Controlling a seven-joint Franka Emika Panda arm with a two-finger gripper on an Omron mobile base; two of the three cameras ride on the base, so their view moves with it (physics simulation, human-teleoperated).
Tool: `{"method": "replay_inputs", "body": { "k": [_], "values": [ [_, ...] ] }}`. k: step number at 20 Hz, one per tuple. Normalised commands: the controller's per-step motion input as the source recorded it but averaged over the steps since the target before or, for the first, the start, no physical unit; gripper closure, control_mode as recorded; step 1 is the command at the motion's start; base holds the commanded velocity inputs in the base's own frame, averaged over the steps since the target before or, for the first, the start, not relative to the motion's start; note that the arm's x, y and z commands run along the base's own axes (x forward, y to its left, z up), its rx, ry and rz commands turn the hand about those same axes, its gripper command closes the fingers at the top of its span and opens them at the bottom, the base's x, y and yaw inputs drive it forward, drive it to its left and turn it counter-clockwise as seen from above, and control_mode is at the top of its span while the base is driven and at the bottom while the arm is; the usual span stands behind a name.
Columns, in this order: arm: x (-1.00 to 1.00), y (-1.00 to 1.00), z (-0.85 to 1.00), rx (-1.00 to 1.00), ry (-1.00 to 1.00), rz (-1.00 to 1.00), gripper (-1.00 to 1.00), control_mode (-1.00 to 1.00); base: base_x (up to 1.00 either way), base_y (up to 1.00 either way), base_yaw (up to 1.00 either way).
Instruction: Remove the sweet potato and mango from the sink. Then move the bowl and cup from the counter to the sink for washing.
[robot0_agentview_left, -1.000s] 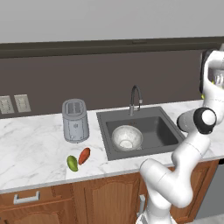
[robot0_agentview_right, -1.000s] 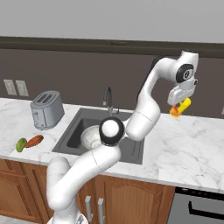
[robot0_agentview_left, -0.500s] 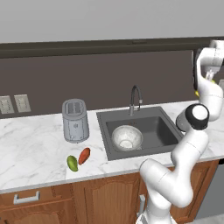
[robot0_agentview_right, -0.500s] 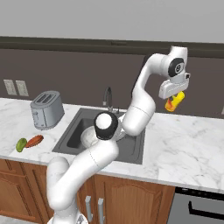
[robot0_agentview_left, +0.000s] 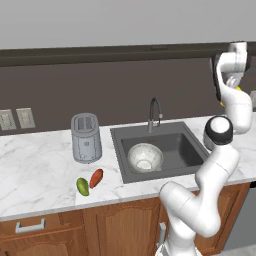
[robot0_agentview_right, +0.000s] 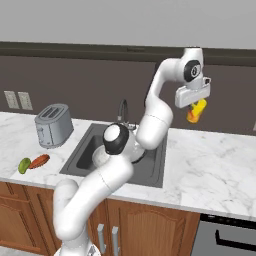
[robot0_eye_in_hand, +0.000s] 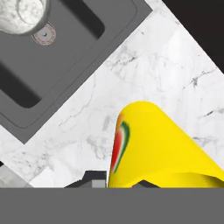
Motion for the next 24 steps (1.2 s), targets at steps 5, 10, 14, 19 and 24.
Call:
{"method": "replay_inputs", "body": {
  "k": [5,10,14,19,24],
  "values": [
    [-0.31,0.30,-0.21,-0.21,-0.22,0.00,1.00,-1.00,0.00,0.00,0.00],
    [-0.37,0.31,-0.23,-0.19,-0.18,0.00,1.00,-1.00,0.00,0.00,0.00],
    [-0.37,0.28,-0.20,-0.18,-0.16,0.00,1.00,-1.00,0.00,0.00,0.00],
    [-0.23,0.20,-0.11,-0.10,-0.08,-0.05,1.00,-1.00,0.00,0.00,0.00],
    [-0.15,0.21,-0.10,-0.04,-0.10,-0.11,1.00,-1.00,0.00,0.00,0.00]
  ]
}}
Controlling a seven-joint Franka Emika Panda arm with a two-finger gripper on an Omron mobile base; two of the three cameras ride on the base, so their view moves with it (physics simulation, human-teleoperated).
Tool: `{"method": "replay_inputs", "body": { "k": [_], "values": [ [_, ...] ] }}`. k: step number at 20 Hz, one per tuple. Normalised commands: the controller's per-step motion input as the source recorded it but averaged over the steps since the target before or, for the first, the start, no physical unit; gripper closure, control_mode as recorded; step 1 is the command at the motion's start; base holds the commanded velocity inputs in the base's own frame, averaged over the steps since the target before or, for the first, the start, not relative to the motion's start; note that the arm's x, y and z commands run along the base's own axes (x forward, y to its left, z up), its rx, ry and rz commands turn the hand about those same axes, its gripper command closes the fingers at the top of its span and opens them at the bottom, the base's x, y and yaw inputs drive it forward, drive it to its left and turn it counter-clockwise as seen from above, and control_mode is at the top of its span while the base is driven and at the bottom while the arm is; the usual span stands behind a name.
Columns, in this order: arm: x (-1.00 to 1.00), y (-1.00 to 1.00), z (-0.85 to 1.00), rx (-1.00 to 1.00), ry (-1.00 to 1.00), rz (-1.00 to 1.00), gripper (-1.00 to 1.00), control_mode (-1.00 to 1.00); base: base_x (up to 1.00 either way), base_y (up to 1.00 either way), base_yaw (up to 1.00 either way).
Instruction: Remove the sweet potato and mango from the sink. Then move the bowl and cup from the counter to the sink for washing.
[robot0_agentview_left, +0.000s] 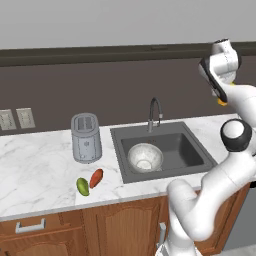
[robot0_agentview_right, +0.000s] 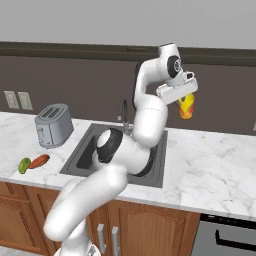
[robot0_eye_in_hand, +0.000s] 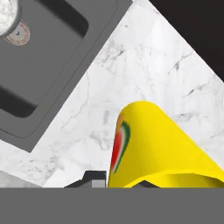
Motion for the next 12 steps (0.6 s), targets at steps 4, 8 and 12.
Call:
{"method": "replay_inputs", "body": {
  "k": [4,8,12],
  "values": [
    [-0.07,0.18,-0.06,0.00,-0.05,-0.14,1.00,-1.00,0.00,0.00,0.00],
    [0.00,0.20,-0.03,0.00,0.00,-0.11,1.00,-1.00,0.00,0.00,0.00],
    [0.00,0.24,-0.01,0.00,0.00,-0.09,1.00,-1.00,0.00,0.00,0.00]
  ]
}}
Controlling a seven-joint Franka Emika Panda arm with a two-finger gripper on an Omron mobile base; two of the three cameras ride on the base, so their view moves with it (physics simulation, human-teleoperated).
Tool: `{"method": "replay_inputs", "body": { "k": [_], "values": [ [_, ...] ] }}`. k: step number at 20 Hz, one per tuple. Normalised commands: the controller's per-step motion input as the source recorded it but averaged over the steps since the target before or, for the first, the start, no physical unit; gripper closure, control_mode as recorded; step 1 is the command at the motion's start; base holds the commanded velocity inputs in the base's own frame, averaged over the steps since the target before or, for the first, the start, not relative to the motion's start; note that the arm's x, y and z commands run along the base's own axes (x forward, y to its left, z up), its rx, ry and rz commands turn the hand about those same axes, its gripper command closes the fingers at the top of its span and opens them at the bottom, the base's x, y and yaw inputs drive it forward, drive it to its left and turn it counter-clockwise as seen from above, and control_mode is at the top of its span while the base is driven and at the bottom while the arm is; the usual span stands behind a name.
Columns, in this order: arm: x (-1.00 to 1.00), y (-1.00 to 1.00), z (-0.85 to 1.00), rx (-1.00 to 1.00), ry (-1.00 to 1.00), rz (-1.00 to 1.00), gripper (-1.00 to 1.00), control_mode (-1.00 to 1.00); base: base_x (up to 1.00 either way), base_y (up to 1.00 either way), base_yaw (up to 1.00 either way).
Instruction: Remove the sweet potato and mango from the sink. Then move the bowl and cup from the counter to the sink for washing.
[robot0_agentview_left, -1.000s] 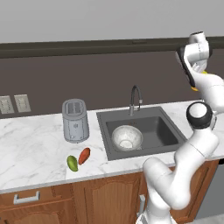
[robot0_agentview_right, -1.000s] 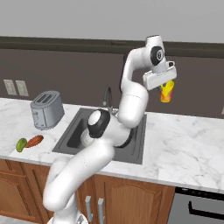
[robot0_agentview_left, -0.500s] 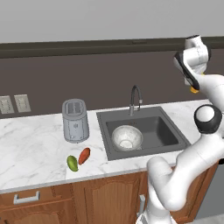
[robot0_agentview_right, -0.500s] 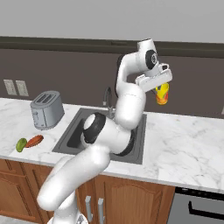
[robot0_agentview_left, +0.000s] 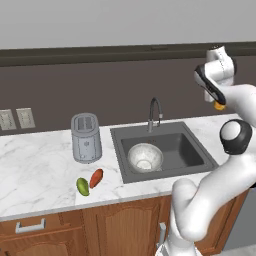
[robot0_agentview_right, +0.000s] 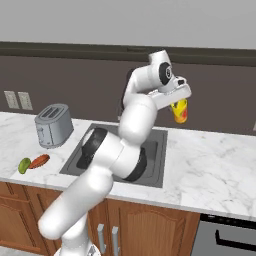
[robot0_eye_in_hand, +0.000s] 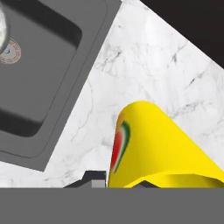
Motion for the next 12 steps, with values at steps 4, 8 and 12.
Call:
{"method": "replay_inputs", "body": {
  "k": [4,8,12],
  "values": [
    [-0.01,0.24,0.00,0.00,0.00,-0.07,1.00,-1.00,0.00,0.00,0.00],
    [-0.08,0.20,0.00,0.00,0.00,-0.05,1.00,-1.00,0.00,0.00,0.00],
    [-0.08,0.22,-0.01,0.00,0.00,-0.06,1.00,-1.00,0.00,0.00,0.00]
  ]
}}
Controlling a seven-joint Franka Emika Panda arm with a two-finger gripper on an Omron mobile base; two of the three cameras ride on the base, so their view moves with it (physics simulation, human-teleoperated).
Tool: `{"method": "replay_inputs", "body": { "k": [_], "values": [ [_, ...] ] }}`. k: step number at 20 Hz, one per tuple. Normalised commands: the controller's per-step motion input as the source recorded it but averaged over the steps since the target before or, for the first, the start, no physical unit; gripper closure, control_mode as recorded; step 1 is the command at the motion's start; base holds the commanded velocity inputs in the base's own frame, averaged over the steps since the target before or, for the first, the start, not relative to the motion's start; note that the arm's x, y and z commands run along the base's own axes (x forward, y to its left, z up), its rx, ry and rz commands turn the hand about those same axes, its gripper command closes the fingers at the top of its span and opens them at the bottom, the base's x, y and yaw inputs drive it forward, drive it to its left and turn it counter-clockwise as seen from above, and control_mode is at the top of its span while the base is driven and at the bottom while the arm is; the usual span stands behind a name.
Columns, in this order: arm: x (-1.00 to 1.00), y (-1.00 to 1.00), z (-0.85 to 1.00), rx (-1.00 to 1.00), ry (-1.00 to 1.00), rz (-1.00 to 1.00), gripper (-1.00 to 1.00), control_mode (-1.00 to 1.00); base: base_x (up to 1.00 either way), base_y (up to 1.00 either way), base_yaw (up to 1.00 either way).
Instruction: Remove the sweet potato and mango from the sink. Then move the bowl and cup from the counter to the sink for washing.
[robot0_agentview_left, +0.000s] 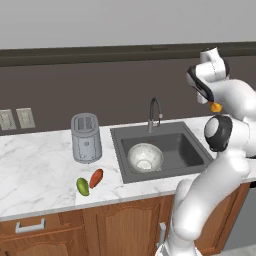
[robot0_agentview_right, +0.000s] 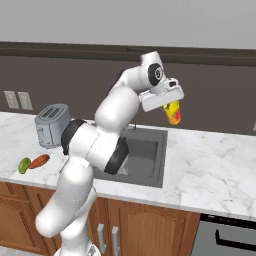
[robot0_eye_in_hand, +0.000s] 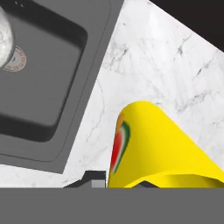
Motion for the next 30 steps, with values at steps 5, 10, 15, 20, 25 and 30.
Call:
{"method": "replay_inputs", "body": {
  "k": [5,10,15,20,25,30],
  "values": [
    [-0.02,0.25,-0.01,0.00,0.00,-0.06,1.00,-1.00,0.00,0.00,0.00],
    [-0.02,0.23,-0.02,0.02,0.00,-0.06,1.00,-1.00,0.00,0.00,0.00],
    [-0.01,0.24,-0.02,0.06,0.00,-0.03,1.00,-1.00,0.00,0.00,0.00],
    [-0.05,0.20,-0.04,0.08,0.00,-0.01,1.00,-1.00,0.00,0.00,0.00],
    [-0.11,0.15,-0.09,0.03,0.00,0.00,1.00,-1.00,0.00,0.00,0.00],
    [-0.11,0.15,-0.15,0.00,0.00,-0.02,1.00,-1.00,0.00,0.00,0.00]
  ]
}}
